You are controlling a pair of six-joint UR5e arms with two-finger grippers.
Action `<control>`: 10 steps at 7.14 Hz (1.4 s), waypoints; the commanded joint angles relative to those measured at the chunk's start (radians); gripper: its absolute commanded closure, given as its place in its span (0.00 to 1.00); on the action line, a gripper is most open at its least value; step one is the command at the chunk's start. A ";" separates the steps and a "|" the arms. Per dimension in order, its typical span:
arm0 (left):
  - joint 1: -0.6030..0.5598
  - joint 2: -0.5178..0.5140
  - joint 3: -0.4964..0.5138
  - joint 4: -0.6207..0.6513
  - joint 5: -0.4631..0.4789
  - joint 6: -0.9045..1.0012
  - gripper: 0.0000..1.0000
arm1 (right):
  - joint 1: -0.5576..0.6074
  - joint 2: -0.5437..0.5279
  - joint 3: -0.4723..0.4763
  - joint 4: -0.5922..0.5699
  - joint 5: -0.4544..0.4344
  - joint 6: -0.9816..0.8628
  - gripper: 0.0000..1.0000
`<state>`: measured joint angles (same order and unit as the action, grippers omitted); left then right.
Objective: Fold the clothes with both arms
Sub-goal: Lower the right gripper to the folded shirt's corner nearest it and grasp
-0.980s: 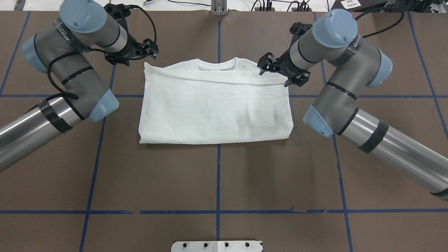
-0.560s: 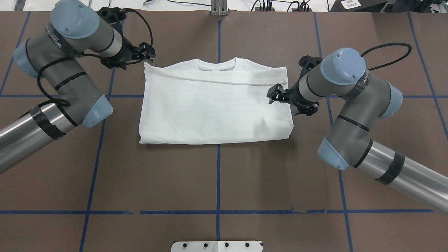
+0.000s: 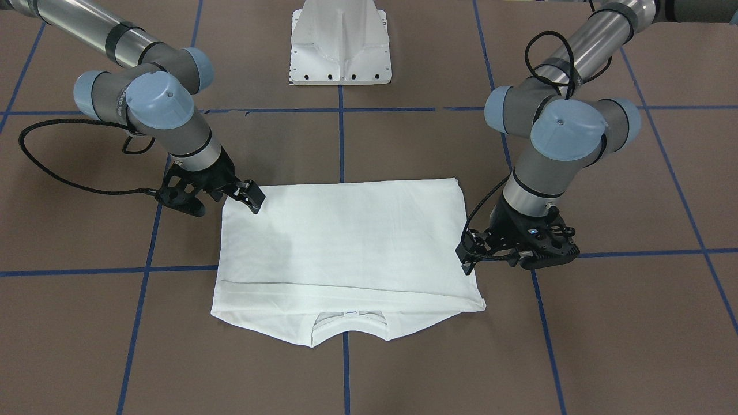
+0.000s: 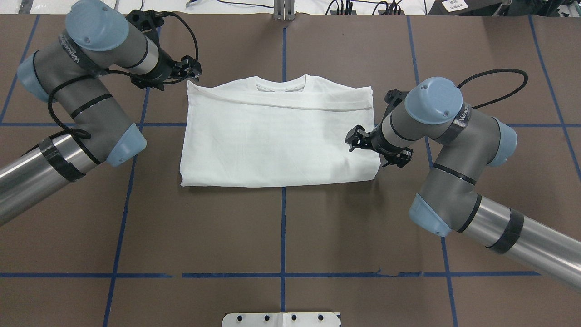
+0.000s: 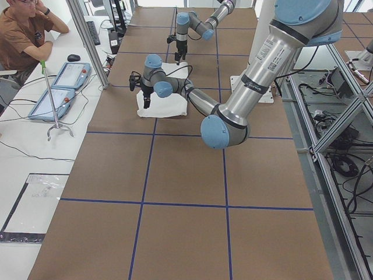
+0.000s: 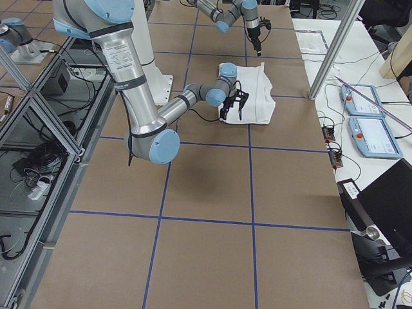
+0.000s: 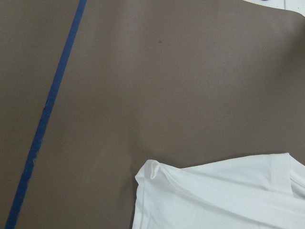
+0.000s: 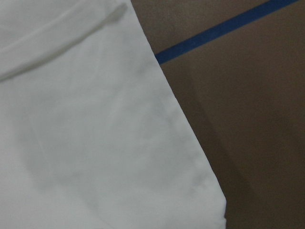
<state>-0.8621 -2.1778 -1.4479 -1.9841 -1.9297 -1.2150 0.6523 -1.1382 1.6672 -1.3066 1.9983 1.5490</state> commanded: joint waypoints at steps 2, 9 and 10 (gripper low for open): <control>0.000 0.001 0.000 -0.002 0.002 0.002 0.00 | -0.045 -0.008 0.005 -0.022 -0.015 0.000 0.01; 0.002 0.000 0.000 -0.001 0.031 0.000 0.00 | -0.040 -0.082 0.058 -0.020 -0.035 -0.007 1.00; 0.002 0.000 -0.002 0.001 0.032 0.000 0.00 | -0.037 -0.133 0.115 -0.022 -0.035 -0.009 1.00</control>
<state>-0.8611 -2.1780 -1.4487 -1.9847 -1.8990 -1.2143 0.6132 -1.2142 1.7231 -1.3269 1.9670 1.5413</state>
